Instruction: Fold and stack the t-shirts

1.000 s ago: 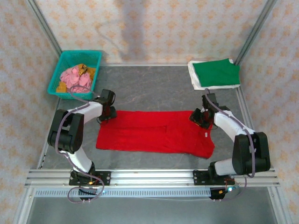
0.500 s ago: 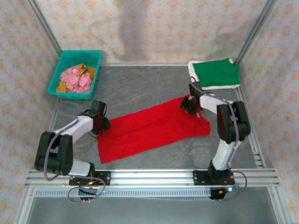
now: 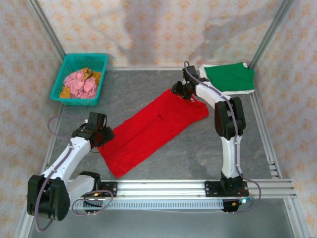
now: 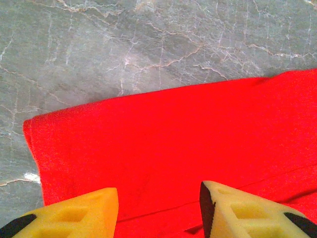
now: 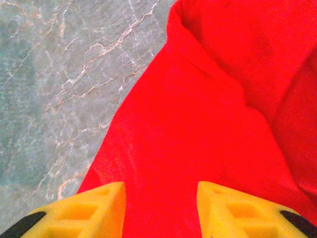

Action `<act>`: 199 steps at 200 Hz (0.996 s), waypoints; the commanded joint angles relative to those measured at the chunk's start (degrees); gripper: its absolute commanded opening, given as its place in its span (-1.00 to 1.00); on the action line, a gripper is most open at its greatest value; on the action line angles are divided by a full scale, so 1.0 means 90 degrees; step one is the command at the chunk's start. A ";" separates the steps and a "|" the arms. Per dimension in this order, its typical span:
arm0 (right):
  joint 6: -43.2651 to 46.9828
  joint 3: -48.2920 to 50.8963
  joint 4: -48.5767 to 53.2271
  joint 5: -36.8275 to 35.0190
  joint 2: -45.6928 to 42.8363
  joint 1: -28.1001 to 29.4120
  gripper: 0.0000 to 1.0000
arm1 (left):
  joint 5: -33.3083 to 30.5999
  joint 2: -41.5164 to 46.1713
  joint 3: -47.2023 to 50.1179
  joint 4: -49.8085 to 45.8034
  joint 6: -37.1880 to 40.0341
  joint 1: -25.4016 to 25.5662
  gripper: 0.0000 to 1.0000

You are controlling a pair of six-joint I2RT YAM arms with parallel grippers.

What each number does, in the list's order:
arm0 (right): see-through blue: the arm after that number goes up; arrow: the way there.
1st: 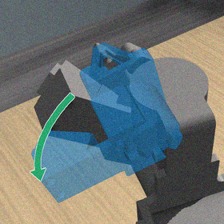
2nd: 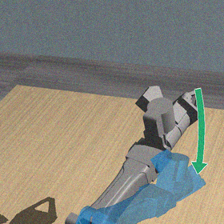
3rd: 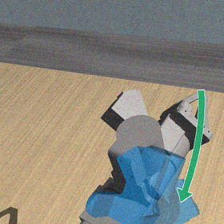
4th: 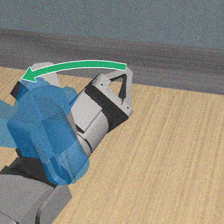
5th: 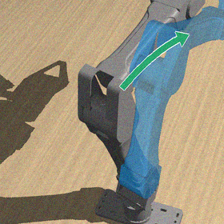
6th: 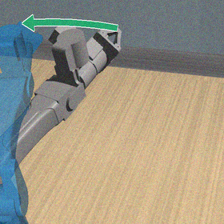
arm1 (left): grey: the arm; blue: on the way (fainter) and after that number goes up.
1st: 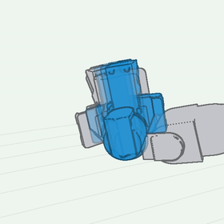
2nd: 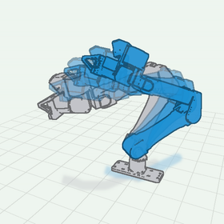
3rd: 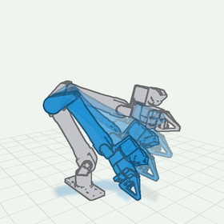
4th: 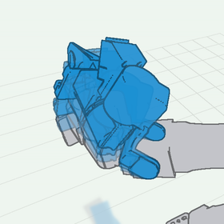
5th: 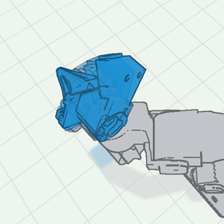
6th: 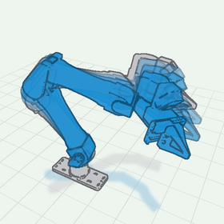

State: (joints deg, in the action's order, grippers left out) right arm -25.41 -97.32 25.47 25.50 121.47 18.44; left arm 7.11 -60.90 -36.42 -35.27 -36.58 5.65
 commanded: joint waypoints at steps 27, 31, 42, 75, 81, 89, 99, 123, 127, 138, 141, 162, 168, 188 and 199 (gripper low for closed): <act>-0.0085 0.2447 -0.0030 -0.0642 -0.2687 -0.0030 -0.18 | 0.0061 -0.1470 -0.1098 0.0277 0.0597 0.0176 -0.04; -0.0119 0.2651 -0.0042 -0.0684 -0.2829 -0.0030 -0.19 | 0.0039 -0.1669 -0.1216 0.0299 0.0623 0.0187 -0.04; -0.0224 0.3132 -0.0059 -0.0792 -0.3150 -0.0030 -0.23 | -0.0024 -0.2164 -0.1494 0.0336 0.0627 0.0214 -0.05; -0.0481 0.3953 -0.0408 -0.0739 -0.3397 -0.0004 -0.35 | 0.0065 -0.3215 -0.1975 0.0770 0.0751 0.0259 -0.06; -0.0522 0.3990 -0.0467 -0.0724 -0.3344 0.0007 -0.36 | 0.0069 -0.3398 -0.2077 0.0765 0.0806 0.0252 -0.06; -0.0563 0.4024 -0.0564 -0.0715 -0.3262 0.0069 -0.37 | 0.0070 -0.3628 -0.2216 0.0738 0.0837 0.0256 -0.06; -0.0602 0.4003 -0.0638 -0.0731 -0.3108 0.0146 -0.37 | 0.0069 -0.3841 -0.2322 0.0730 0.0863 0.0264 -0.06; -0.0685 0.3800 -0.0737 -0.0679 -0.2513 0.0254 -0.39 | 0.0041 -0.4136 -0.2322 0.0822 0.0838 0.0280 -0.07; -0.0705 0.3770 -0.0757 -0.0676 -0.2416 0.0259 -0.39 | 0.0035 -0.4173 -0.2302 0.0831 0.0826 0.0289 -0.07; -0.0767 0.3710 -0.0888 -0.0618 -0.2158 0.0259 -0.40 | 0.0030 -0.4209 -0.2210 0.0886 0.0784 0.0299 -0.07; -0.0784 0.3697 -0.0930 -0.0614 -0.2099 0.0257 -0.40 | 0.0031 -0.4214 -0.2182 0.0898 0.0770 0.0308 -0.07; -0.0852 0.3535 -0.1154 -0.0631 -0.1656 0.0262 -0.41 | -0.0026 -0.4167 -0.2016 0.0846 0.0717 0.0329 -0.08; -0.0849 0.3435 -0.1177 -0.0638 -0.1514 0.0259 -0.41 | -0.0047 -0.4102 -0.1950 0.0798 0.0705 0.0334 -0.08; -0.0752 0.2981 -0.1258 -0.0742 -0.0910 0.0252 -0.41 | 0.0034 -0.3724 -0.1651 0.0781 0.0406 0.0359 -0.07; -0.0661 0.2552 -0.1264 -0.0758 -0.0464 0.0214 -0.41 | 0.0099 -0.3411 -0.1412 0.0822 0.0278 0.0446 -0.07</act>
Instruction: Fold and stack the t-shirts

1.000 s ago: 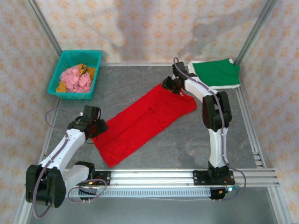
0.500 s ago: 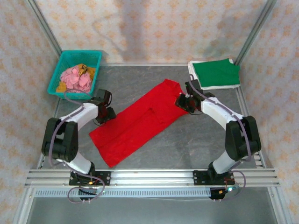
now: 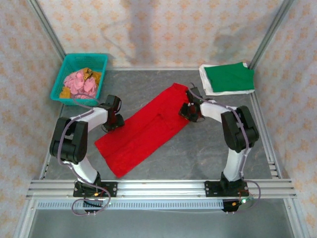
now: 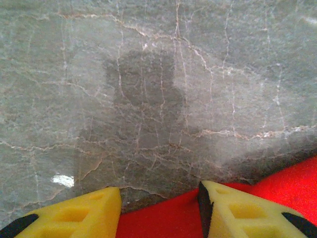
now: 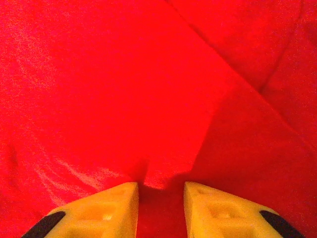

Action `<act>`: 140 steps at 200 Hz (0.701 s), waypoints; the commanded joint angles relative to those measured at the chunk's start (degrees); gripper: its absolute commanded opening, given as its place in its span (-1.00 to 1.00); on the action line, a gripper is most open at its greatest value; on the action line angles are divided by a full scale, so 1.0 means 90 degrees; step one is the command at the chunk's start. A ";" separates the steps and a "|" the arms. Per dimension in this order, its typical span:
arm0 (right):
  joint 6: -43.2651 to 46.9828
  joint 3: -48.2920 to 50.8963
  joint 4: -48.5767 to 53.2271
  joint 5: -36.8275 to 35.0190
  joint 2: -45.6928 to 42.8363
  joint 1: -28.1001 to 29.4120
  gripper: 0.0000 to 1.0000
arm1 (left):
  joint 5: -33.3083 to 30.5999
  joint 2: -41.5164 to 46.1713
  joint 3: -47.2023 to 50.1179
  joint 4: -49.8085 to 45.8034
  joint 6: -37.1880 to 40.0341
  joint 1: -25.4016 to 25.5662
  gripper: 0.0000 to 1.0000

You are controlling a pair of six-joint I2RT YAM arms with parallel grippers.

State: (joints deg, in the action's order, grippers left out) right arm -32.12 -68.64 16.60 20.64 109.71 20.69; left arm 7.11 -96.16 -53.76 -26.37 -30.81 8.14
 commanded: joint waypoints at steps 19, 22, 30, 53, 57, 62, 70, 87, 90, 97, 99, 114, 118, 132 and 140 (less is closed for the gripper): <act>0.0131 -0.1554 -0.0259 0.0107 0.1721 -0.0191 -0.42 | 0.0016 0.1055 0.0871 -0.0239 -0.0656 0.0458 -0.06; 0.0123 -0.1663 -0.0240 0.0168 0.1841 -0.0218 -0.42 | 0.0027 0.1130 0.0925 -0.0241 -0.0704 0.0529 -0.06; 0.0126 -0.2120 -0.0190 0.0283 0.2185 -0.0248 -0.42 | 0.0030 0.1316 0.1050 -0.0267 -0.0849 0.0731 -0.06; 0.0293 -0.3751 0.0380 0.0508 0.2978 -0.0270 -0.40 | -0.0077 0.1687 0.1367 -0.0367 -0.1321 0.1390 -0.06; 0.0313 -0.4030 0.0543 0.0531 0.3063 -0.0281 -0.39 | -0.0109 0.1741 0.1428 -0.0374 -0.1427 0.1498 -0.06; 0.0349 -0.4322 0.0694 0.0545 0.3135 -0.0287 -0.37 | -0.0133 0.1823 0.1507 -0.0357 -0.1533 0.1629 -0.06; 0.0406 -0.4673 0.0856 0.0530 0.3152 -0.0296 -0.35 | -0.0187 0.1940 0.1612 -0.0333 -0.1712 0.1836 -0.06; 0.0507 -0.5065 0.1095 0.0512 0.2966 -0.0331 -0.28 | -0.0243 0.2137 0.1708 -0.0330 -0.1930 0.2112 -0.06; 0.0536 -0.5105 0.1154 0.0520 0.2903 -0.0341 -0.27 | -0.0245 0.2167 0.1698 -0.0340 -0.1946 0.2137 -0.06; 0.0633 -0.5155 0.1336 0.0525 0.2740 -0.0337 -0.24 | -0.0299 0.2227 0.1657 -0.0398 -0.1939 0.2161 -0.06; 0.0662 -0.5151 0.1385 0.0525 0.2683 -0.0336 -0.24 | -0.0321 0.2244 0.1645 -0.0414 -0.1939 0.2159 -0.06; 0.0817 -0.4719 0.1556 0.0511 0.2046 -0.0314 -0.21 | -0.0553 0.2343 0.1488 -0.0526 -0.1821 0.2154 -0.06; 0.0834 -0.4479 0.1525 0.0532 0.1822 -0.0295 -0.20 | -0.0609 0.2354 0.1421 -0.0520 -0.1766 0.2158 -0.06; 0.0925 -0.3412 0.1333 0.0518 0.0921 -0.0139 -0.20 | -0.0787 0.2276 0.1144 -0.0496 -0.1509 0.2133 -0.06; 0.0929 -0.2696 0.1143 0.0417 0.0360 0.0001 -0.20 | -0.0849 0.2149 0.0948 -0.0438 -0.1323 0.2091 -0.06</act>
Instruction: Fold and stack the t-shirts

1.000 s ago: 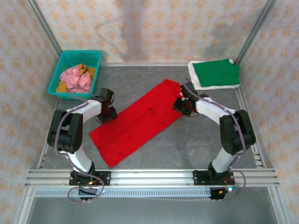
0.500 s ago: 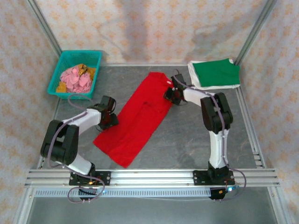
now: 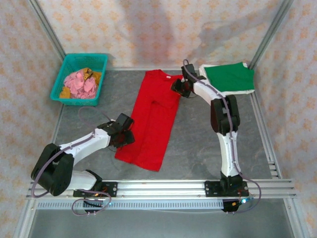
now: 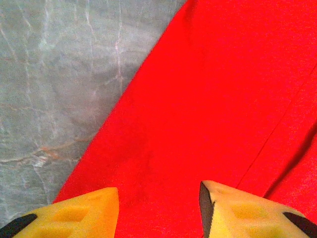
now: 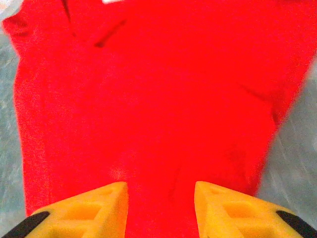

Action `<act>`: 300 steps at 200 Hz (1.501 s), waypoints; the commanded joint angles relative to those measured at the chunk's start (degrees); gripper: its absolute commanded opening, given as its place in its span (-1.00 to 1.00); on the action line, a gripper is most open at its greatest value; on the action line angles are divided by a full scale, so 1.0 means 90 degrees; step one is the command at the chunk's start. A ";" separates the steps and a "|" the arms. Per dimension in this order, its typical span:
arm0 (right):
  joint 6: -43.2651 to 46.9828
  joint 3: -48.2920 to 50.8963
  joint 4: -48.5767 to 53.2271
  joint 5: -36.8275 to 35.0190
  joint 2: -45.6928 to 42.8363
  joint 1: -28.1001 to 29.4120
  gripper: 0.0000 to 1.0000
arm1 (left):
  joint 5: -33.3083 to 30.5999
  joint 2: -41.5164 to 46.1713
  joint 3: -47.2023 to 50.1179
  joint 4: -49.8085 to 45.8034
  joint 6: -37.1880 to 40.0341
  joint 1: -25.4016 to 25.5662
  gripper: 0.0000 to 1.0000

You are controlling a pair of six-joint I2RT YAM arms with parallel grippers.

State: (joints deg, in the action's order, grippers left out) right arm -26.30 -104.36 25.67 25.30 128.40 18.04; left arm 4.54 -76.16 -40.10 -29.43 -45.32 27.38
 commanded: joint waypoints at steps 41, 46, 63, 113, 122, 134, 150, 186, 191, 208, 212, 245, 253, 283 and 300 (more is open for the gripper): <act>-0.0324 0.4315 -0.1158 -0.0615 -0.3544 0.1365 -0.44 | -0.0310 -0.1500 -0.1634 0.0286 0.0926 -0.0573 -0.10; -0.0339 0.4459 -0.1228 -0.0714 -0.3595 0.1485 -0.46 | -0.0323 -0.1665 -0.1772 0.0284 0.0994 -0.0608 -0.11; -0.0379 0.4569 -0.1280 -0.0916 -0.3503 0.1773 -0.51 | -0.0377 -0.2214 -0.2149 0.0188 0.1178 -0.0639 -0.12; -0.0429 0.3865 -0.1224 -0.1227 -0.2303 0.1862 -0.59 | -0.0185 -0.2510 -0.1818 0.0523 0.1089 -0.0615 -0.13; -0.0411 0.3640 -0.1111 -0.1269 -0.2064 0.1846 -0.58 | -0.0139 -0.2409 -0.1618 0.0598 0.1029 -0.0587 -0.13; -0.0431 0.3410 -0.1013 -0.1319 -0.1801 0.1783 -0.59 | -0.0183 -0.2240 -0.1330 0.0623 0.0907 -0.0517 -0.13; -0.0451 0.3168 -0.0885 -0.1295 -0.1507 0.1652 -0.60 | -0.0223 -0.1949 -0.0862 0.0744 0.0658 -0.0379 -0.12; -0.0310 0.2959 -0.0886 -0.1297 -0.1124 0.1261 -0.60 | -0.0127 -0.1547 -0.0116 0.1278 -0.0188 0.0546 -0.11; -0.0274 0.2937 -0.0899 -0.1276 -0.1077 0.1202 -0.60 | -0.0196 -0.1547 -0.0115 0.1264 -0.0317 0.0708 -0.11; -0.0173 0.2777 -0.0830 -0.1154 -0.0971 0.1073 -0.60 | -0.0662 -0.1567 -0.0240 0.1043 -0.0560 0.1121 -0.10; -0.0142 0.2743 -0.0819 -0.1137 -0.0976 0.1062 -0.60 | -0.0796 -0.1565 -0.0261 0.0979 -0.0600 0.1159 -0.10; -0.0086 0.2662 -0.0751 -0.0829 -0.1171 0.1062 -0.52 | -0.1520 -0.1600 -0.0536 0.0738 -0.0405 0.1098 -0.08; -0.0085 0.2701 -0.0748 -0.0736 -0.1326 0.1062 -0.50 | -0.1552 -0.1648 -0.0676 0.0662 -0.0306 0.1021 -0.08; -0.0183 0.3215 -0.0871 -0.0637 -0.2223 0.1072 -0.38 | -0.1451 -0.1665 -0.1119 0.0301 -0.0058 0.0632 -0.09; -0.0159 0.3362 -0.0784 -0.0629 -0.2608 0.1072 -0.34 | -0.1497 -0.1455 -0.1322 0.0116 0.0217 0.0449 -0.08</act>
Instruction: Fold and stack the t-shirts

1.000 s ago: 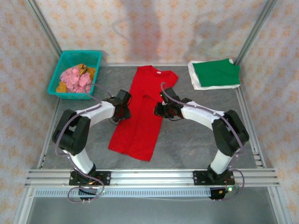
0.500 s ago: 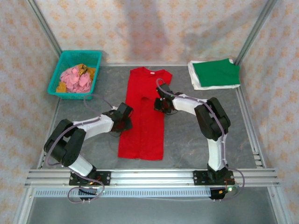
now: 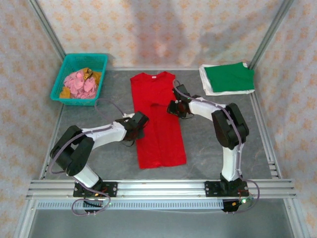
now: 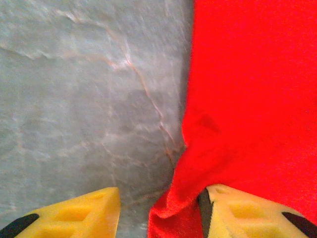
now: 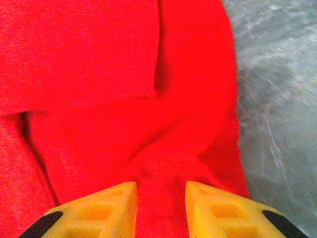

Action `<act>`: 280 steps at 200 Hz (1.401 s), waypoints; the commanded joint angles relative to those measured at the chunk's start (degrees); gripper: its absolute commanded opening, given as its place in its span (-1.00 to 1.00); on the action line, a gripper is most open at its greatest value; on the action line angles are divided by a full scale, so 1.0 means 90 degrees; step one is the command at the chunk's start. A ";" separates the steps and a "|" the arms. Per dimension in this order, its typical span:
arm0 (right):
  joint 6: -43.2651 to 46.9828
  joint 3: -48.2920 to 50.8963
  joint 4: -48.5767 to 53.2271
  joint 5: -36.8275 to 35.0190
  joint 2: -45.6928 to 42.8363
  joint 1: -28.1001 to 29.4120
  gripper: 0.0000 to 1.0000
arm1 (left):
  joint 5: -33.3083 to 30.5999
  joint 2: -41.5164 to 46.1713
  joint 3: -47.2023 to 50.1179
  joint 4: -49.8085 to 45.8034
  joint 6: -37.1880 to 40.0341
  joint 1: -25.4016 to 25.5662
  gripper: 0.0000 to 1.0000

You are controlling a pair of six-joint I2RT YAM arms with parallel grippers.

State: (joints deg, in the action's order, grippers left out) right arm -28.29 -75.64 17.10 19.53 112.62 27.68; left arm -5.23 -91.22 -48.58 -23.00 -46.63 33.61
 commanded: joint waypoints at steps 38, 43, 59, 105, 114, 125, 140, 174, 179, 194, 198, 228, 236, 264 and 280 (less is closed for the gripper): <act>0.0425 -0.0268 0.0304 -0.0107 -0.0581 0.0059 -0.25 | -0.0011 -0.0259 -0.1625 -0.0881 0.1390 -0.0882 -0.09; 0.0496 -0.0410 0.0392 -0.0140 -0.0443 0.0066 -0.26 | -0.0040 -0.0426 -0.1898 -0.0979 0.1508 -0.0924 -0.10; 0.0614 -0.0901 0.0493 -0.0369 -0.0013 0.0088 -0.31 | -0.0245 -0.0840 -0.2537 -0.1102 0.1664 -0.1039 -0.16; 0.0778 -0.2621 0.1089 -0.0822 0.1388 0.0088 -0.53 | 0.0025 -0.2745 -0.4502 -0.1314 0.1951 -0.1550 -0.26; 0.0738 -0.2859 0.1149 -0.0906 0.1587 0.0090 -0.53 | 0.0099 -0.3097 -0.4892 -0.1413 0.1987 -0.1597 -0.26; 0.0676 -0.3132 0.1229 -0.1008 0.1837 0.0080 -0.52 | 0.0220 -0.3541 -0.5368 -0.1549 0.2019 -0.1638 -0.26; 0.0570 -0.3478 0.1358 -0.0945 0.2164 0.0035 -0.52 | 0.0321 -0.4142 -0.6078 -0.1951 0.1935 -0.1692 -0.29; 0.0244 -0.3997 0.1372 -0.0785 0.2708 -0.0055 -0.52 | 0.0377 -0.4840 -0.6816 -0.2019 0.1901 -0.1742 -0.30; 0.0152 -0.4034 0.1324 -0.0721 0.2768 -0.0083 -0.52 | 0.0377 -0.4942 -0.6948 -0.2056 0.1901 -0.1754 -0.30; -0.0121 -0.4132 0.1115 -0.0445 0.2972 -0.0174 -0.52 | 0.0401 -0.5281 -0.7400 -0.2198 0.1893 -0.1806 -0.30; -0.0189 -0.4189 0.1083 -0.0391 0.3034 -0.0193 -0.52 | 0.0423 -0.5379 -0.7533 -0.2234 0.1887 -0.1823 -0.30; -0.0364 -0.5203 0.1346 -0.0285 0.3766 -0.0296 -0.51 | 0.0689 -0.6116 -0.8548 -0.2401 0.1890 -0.1968 -0.30; -0.0362 -0.5685 0.1583 -0.0236 0.4014 -0.0329 -0.51 | 0.0829 -0.6339 -0.8870 -0.2464 0.1900 -0.2010 -0.30; -0.0562 -0.6759 0.1972 0.0041 0.4494 -0.0339 -0.49 | 0.1164 -0.7108 -1.0171 -0.2660 0.2094 -0.2136 -0.29; -0.0715 -0.6732 0.1824 0.0224 0.4312 -0.0341 -0.44 | 0.1298 -0.7374 -1.0812 -0.2818 0.2243 -0.2189 -0.28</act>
State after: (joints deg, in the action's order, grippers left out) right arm -31.75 -134.72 29.78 18.79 151.04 24.36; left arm 2.79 -152.38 -140.05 -42.52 -28.99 14.81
